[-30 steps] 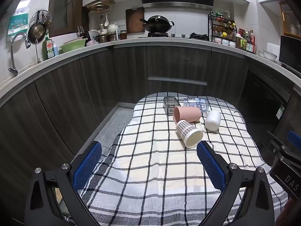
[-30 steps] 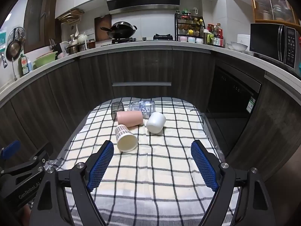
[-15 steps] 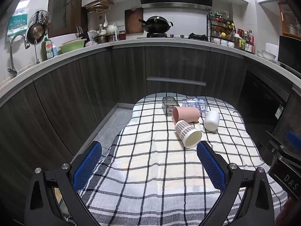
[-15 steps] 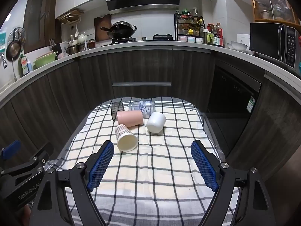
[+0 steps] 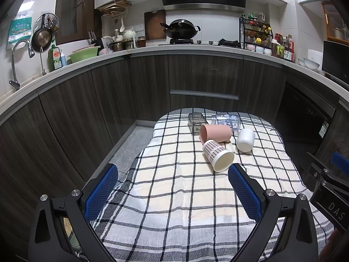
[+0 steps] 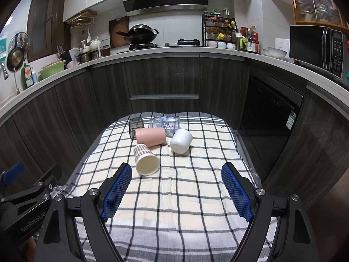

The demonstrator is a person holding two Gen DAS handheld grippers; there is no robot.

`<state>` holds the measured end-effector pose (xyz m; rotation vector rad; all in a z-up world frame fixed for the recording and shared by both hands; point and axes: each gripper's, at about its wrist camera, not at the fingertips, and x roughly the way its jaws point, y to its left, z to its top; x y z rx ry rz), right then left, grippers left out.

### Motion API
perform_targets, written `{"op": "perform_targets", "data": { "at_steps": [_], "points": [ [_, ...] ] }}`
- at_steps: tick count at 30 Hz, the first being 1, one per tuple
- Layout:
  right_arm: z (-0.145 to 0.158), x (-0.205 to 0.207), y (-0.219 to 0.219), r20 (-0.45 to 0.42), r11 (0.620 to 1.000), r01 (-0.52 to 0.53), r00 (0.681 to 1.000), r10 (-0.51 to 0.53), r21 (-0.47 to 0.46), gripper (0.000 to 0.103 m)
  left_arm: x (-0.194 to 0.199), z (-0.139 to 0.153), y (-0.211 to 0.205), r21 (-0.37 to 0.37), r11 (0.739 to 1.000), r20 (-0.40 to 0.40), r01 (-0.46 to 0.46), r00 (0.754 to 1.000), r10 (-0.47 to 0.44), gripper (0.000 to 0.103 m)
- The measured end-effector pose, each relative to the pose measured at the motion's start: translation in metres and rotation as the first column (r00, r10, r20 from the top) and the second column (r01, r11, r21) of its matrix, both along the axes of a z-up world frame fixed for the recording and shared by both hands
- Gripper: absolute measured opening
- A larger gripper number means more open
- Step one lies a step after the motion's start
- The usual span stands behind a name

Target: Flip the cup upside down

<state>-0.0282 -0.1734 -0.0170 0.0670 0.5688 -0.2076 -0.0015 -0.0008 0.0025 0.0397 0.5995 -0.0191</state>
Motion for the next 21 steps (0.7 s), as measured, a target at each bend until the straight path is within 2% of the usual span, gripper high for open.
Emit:
{"op": "perform_targets", "data": {
  "at_steps": [21],
  "points": [
    [-0.0009,0.0024,0.0005,-0.005,1.0,0.0,1.0,0.0,0.005,0.084,0.0007,-0.0008,-0.002,0.008,1.0,0.004,0.011,1.0,-0.011,0.103]
  ]
}}
